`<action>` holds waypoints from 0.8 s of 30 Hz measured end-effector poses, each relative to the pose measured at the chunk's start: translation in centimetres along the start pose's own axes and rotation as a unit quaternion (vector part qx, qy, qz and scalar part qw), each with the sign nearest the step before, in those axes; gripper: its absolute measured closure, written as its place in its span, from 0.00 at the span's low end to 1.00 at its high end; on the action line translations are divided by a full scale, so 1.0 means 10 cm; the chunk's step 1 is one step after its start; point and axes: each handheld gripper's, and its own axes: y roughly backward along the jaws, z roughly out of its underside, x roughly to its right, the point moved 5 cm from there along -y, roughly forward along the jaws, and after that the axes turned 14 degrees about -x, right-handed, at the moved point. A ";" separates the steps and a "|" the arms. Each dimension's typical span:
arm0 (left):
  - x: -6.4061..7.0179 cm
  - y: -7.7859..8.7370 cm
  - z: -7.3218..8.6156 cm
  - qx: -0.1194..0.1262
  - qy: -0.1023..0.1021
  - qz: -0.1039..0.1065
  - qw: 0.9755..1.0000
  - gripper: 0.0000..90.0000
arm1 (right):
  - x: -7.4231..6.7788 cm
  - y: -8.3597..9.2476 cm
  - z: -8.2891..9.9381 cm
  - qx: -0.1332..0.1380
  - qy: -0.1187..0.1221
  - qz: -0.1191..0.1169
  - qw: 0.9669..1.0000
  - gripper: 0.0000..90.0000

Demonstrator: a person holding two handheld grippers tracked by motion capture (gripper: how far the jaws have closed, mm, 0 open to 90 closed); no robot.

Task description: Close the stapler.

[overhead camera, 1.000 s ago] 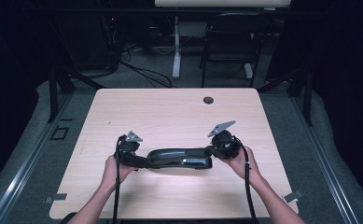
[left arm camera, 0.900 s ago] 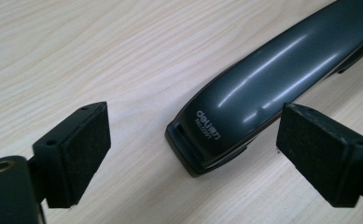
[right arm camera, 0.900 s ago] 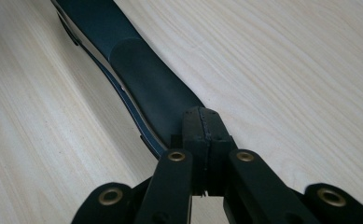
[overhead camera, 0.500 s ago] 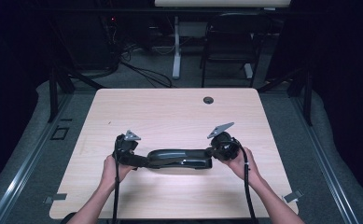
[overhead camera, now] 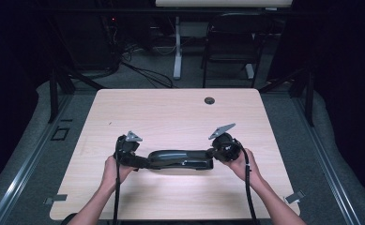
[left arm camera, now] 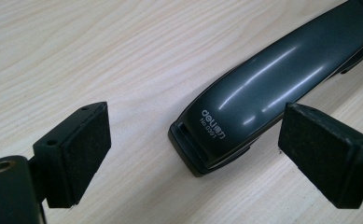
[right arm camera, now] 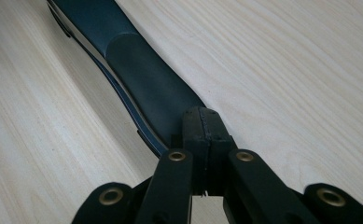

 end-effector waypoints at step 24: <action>-0.08 0.07 0.00 0.023 0.012 0.018 1.000 0.05 | -0.09 0.16 -0.14 0.046 0.014 0.048 0.998 1.00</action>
